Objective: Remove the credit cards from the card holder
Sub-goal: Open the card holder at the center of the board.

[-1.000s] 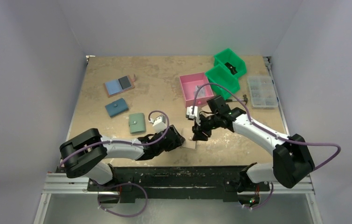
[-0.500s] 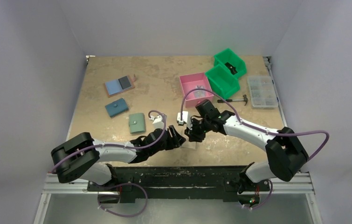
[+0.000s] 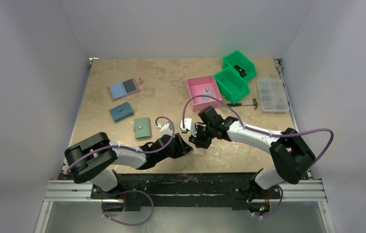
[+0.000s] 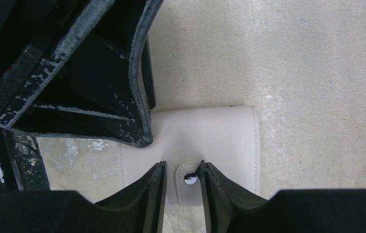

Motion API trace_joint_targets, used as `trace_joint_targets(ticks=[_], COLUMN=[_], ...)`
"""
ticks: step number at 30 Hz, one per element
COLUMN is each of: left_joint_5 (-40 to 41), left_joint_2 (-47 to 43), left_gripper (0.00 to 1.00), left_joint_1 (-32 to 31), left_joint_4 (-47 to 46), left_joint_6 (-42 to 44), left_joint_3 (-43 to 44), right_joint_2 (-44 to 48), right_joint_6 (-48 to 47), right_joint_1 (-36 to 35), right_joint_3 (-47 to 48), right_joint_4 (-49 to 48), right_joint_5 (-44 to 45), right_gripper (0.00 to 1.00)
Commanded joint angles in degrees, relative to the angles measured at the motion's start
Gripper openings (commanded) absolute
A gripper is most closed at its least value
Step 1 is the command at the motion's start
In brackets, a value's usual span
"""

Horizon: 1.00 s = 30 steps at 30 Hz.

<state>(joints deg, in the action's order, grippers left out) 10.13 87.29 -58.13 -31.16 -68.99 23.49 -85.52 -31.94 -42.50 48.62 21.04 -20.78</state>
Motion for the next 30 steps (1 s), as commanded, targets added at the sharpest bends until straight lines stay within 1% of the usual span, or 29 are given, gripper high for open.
trace_joint_targets(ticks=[1,3,5,8,9,13,14,21,30], left_joint_5=[-1.0,-1.6,-2.1,-2.3,-2.3,-2.0,-1.8,-1.2,-1.0], left_joint_2=[1.5,2.2,2.8,3.5,3.5,3.3,3.2,2.3,1.4], left_gripper=[0.35,0.29,0.19,0.03,0.0,0.0,0.0,0.0,0.0], left_joint_1=[0.4,0.7,0.9,1.5,1.6,2.0,2.0,2.3,2.5], left_joint_4=[-3.9,-5.4,-6.5,-8.1,-8.5,-9.7,-9.8,-9.9,-10.3], left_joint_6=[-2.5,-3.0,-3.3,-3.6,-3.7,-4.0,-4.0,-4.2,-4.4], left_joint_3=[-0.3,-0.9,-1.4,-2.4,-2.7,-4.1,-4.3,-5.3,-6.0], right_joint_2=[-0.7,-0.8,-0.9,-0.8,-0.7,-0.1,0.0,0.8,2.3], right_joint_6=[-0.1,-0.4,-0.8,-1.3,-1.5,-2.4,-2.7,-4.0,-5.1], right_joint_1=[-0.6,-0.7,-0.8,-0.8,-0.8,-0.8,-0.7,0.0,3.4], right_joint_3=[1.5,1.6,1.8,2.0,2.1,2.5,2.6,3.0,3.1], right_joint_4=[-1.0,-0.8,-0.4,0.4,0.6,2.1,2.6,3.8,5.8], right_joint_5=[3.7,4.2,4.8,5.4,5.5,6.0,6.0,7.0,6.9], right_gripper=[0.37,0.33,0.28,0.17,0.14,0.01,0.0,0.0,0.0])
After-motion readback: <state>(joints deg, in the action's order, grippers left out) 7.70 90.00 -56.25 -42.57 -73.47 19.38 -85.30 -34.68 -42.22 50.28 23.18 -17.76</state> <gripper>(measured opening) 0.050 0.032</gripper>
